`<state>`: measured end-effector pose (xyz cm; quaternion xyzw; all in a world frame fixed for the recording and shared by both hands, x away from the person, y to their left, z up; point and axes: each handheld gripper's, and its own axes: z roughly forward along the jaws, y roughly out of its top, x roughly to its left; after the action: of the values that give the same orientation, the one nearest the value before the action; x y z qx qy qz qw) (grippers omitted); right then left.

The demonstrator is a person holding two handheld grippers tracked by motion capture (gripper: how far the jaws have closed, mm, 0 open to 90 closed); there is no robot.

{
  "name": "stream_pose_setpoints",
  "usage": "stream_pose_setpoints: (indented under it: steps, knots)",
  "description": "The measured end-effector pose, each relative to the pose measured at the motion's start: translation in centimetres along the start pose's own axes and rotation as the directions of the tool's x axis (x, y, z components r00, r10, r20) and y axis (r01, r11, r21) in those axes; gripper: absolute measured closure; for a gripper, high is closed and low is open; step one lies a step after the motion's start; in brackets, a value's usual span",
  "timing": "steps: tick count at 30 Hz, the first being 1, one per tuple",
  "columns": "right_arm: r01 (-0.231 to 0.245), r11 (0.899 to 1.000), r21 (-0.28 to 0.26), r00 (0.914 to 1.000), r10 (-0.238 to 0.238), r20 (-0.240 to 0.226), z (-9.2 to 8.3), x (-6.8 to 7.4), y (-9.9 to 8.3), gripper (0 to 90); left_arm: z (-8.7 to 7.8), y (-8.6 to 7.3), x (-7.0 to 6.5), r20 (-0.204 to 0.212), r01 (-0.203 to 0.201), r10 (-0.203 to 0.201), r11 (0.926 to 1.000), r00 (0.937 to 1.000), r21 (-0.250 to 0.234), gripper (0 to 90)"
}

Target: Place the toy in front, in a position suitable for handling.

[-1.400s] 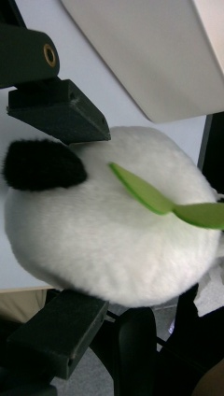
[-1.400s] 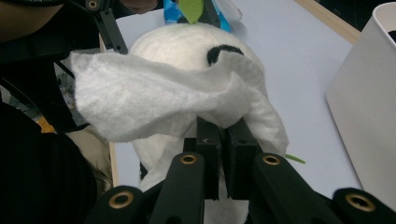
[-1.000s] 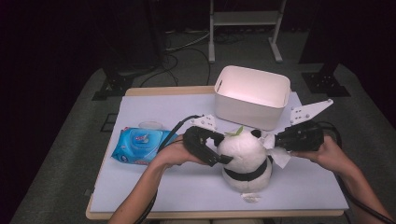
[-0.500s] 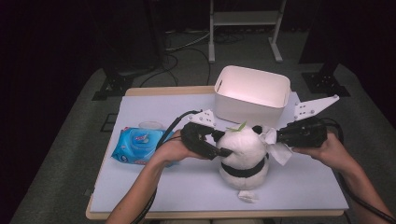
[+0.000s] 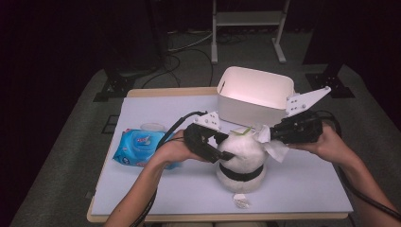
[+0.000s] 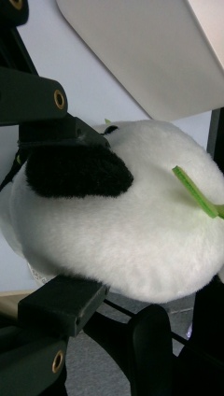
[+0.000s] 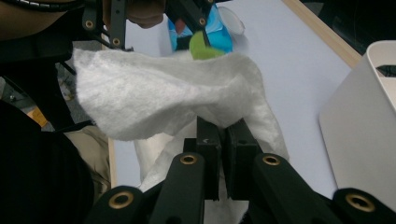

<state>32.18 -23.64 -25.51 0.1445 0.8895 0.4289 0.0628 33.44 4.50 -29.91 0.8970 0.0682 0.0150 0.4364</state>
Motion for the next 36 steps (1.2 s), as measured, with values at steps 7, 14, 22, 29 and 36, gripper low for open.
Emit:
stream_pose_setpoints:
  steps: [7,14,22,29,36]
  knots:
    - [0.059,0.997,0.042,0.9982,-0.059,-0.014,1.3,0.6,2.4,85.2,0.9,1.0,-0.5,0.010,-0.030,0.030,0.9993,0.9995,0.021,35.9]
    - [0.051,0.995,0.082,0.9986,-0.052,0.007,1.1,0.4,1.9,85.2,0.9,0.7,-0.4,0.011,-0.023,0.023,0.9997,0.9997,0.013,35.7]
    - [0.027,0.995,0.096,0.9994,-0.029,0.019,0.4,0.2,0.4,85.2,1.2,0.8,-0.3,0.017,-0.006,0.006,1.0000,0.9998,0.002,28.5]
    - [0.010,0.996,0.085,0.9998,-0.012,0.016,0.2,-0.1,-0.3,85.3,1.3,0.1,0.0,0.019,0.019,-0.019,0.9996,0.9996,0.022,23.1]
    - [-0.001,0.996,0.085,0.9999,0.000,0.014,0.1,-0.2,-0.8,85.2,2.1,-0.4,0.2,0.048,0.033,-0.033,0.9994,0.9983,0.009,21.7]
